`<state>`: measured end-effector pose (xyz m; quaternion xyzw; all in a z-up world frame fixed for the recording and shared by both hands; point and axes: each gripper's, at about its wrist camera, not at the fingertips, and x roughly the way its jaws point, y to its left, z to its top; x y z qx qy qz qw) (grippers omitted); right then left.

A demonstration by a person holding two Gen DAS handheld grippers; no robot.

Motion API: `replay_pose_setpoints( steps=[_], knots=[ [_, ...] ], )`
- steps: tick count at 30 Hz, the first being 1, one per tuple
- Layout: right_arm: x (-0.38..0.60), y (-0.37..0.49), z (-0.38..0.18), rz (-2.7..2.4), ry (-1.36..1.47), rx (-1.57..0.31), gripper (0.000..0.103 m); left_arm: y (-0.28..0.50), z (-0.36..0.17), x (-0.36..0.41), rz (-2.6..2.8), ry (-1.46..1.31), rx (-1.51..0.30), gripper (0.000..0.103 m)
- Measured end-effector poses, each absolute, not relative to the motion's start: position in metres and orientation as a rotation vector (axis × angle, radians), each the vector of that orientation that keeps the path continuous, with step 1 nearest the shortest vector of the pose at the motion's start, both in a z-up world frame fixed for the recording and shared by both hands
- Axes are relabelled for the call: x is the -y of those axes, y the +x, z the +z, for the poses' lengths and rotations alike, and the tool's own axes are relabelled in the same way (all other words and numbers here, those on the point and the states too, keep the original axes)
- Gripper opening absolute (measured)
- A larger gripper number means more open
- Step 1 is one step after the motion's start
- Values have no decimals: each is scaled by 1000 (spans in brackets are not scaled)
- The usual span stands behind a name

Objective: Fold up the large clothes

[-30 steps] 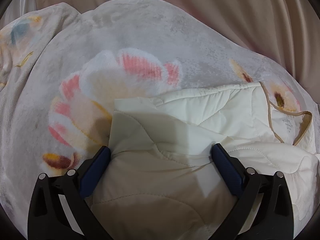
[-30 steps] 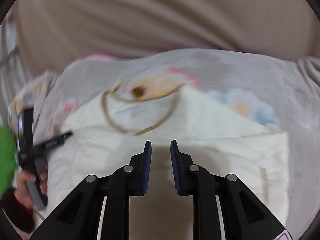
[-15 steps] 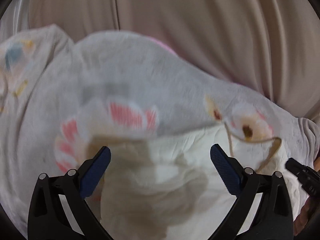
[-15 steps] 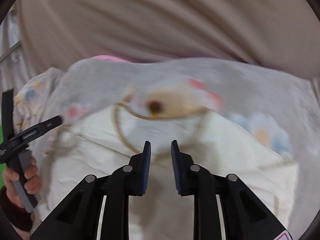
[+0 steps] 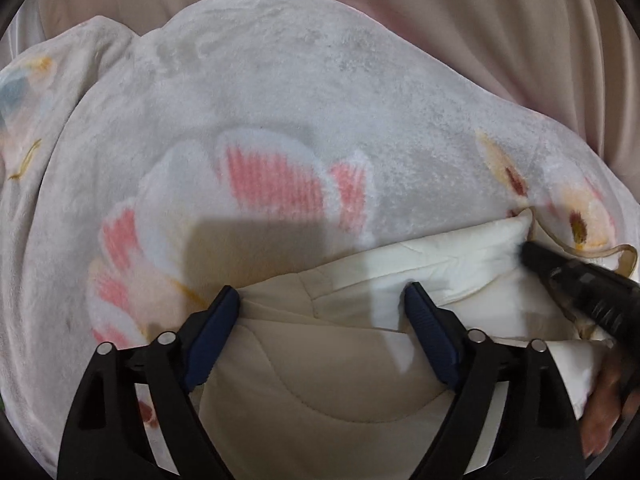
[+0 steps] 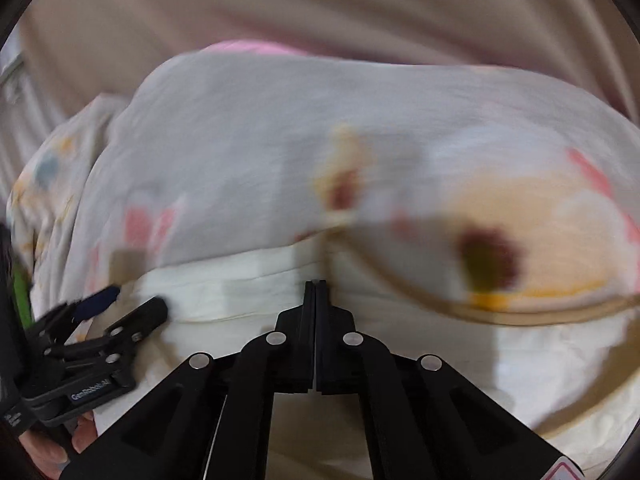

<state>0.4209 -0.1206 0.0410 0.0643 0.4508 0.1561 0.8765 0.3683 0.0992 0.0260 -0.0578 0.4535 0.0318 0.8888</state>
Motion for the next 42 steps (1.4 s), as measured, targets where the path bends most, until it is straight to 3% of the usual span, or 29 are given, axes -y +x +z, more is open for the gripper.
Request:
replay_pose_setpoints(
  steps=[8, 14, 21, 26, 32, 33, 38, 40, 42],
  knots=[
    [270, 340, 94, 43, 259, -713, 0, 350, 70, -92, -14, -221, -869, 84],
    [339, 315, 84, -54, 366, -736, 2, 354, 117, 36, -285, -117, -841, 85],
    [361, 323, 35, -51, 320, -874, 0, 386, 49, 176, -325, 48, -1019, 85],
    [395, 301, 30, -124, 355, -862, 0, 387, 38, 176, -275, 85, -980, 87],
    [410, 255, 51, -225, 358, -771, 0, 379, 64, 139, -112, 35, -890, 85],
    [411, 241, 58, -224, 348, -752, 7, 375, 75, 125, -89, 34, -872, 85],
    [418, 138, 95, -136, 258, -661, 13, 308, 126, 47, -160, 39, -799, 89],
    [416, 86, 100, -77, 253, -652, 34, 269, 138, 18, -191, 64, -780, 94],
    [416, 38, 97, -12, 264, -660, 48, 221, 139, -4, -210, 68, -798, 96]
  ],
)
